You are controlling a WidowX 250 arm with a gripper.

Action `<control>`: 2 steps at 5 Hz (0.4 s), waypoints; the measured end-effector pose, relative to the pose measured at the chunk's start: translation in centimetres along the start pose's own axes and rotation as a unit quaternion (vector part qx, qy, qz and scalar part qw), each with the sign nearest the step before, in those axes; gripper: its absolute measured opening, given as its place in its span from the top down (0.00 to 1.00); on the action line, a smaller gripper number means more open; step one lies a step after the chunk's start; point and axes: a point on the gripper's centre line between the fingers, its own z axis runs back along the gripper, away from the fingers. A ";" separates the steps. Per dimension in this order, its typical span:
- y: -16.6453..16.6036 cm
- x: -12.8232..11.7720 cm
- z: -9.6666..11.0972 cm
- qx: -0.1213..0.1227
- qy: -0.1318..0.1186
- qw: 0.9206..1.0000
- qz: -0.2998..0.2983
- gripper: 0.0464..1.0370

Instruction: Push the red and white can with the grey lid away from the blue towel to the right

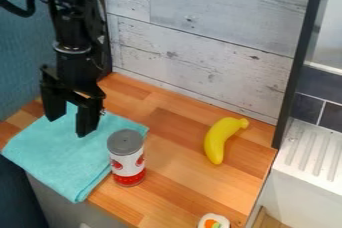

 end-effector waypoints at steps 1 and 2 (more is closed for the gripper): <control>-1.2 0.8 -0.3 0.004 -0.001 1.000 -0.016 0.04; -2.4 1.3 -0.7 0.009 0.001 0.999 -0.030 0.04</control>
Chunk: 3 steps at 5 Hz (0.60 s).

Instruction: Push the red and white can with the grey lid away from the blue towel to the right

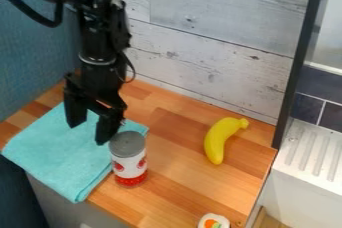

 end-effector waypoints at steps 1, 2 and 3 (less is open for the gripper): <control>-1.5 0.6 -0.6 -0.006 0.004 1.000 -0.017 0.04; -4.2 1.1 -0.3 -0.026 0.001 0.999 -0.031 0.04; -7.0 1.8 0.6 -0.051 -0.006 0.998 -0.039 0.04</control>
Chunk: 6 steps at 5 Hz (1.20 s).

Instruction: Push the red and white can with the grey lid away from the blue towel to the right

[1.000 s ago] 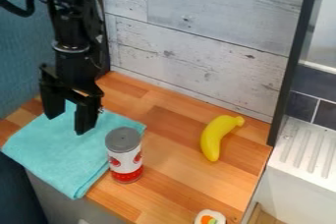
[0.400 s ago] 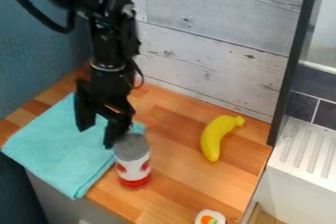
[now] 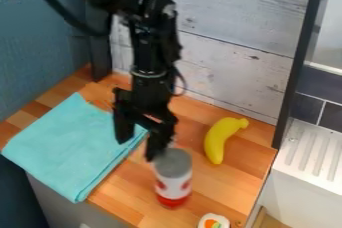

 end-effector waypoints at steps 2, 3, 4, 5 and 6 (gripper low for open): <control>-2.2 1.0 0.7 -0.033 0.001 0.999 0.010 0.04; -2.3 0.5 0.5 -0.038 0.010 0.999 0.029 0.04; -1.2 -1.3 1.9 -0.028 0.003 0.998 0.060 0.04; -0.1 -5.2 4.9 -0.001 -0.017 0.996 0.083 0.04; 0.5 -8.7 6.7 0.010 -0.017 0.996 0.092 0.04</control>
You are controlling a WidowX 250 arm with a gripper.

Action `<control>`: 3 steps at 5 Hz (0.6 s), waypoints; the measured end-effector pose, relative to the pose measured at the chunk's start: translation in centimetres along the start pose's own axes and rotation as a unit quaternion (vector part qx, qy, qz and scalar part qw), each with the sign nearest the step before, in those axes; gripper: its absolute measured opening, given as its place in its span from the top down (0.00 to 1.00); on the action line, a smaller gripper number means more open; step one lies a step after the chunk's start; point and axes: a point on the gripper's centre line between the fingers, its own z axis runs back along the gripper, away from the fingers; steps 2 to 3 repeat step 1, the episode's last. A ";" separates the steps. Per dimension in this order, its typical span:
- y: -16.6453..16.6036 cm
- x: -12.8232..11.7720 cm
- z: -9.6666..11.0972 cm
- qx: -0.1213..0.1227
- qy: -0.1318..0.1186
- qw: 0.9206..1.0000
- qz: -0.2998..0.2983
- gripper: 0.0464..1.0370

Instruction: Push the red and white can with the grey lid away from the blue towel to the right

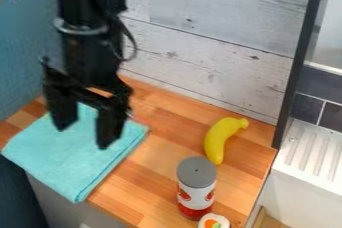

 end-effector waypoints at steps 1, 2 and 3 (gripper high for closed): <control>0.5 -2.3 0.8 0.016 0.012 1.000 -0.017 0.04; 0.5 -2.3 0.8 0.016 0.012 1.000 -0.017 0.04; 0.5 -2.3 0.8 0.016 0.012 1.000 -0.017 0.04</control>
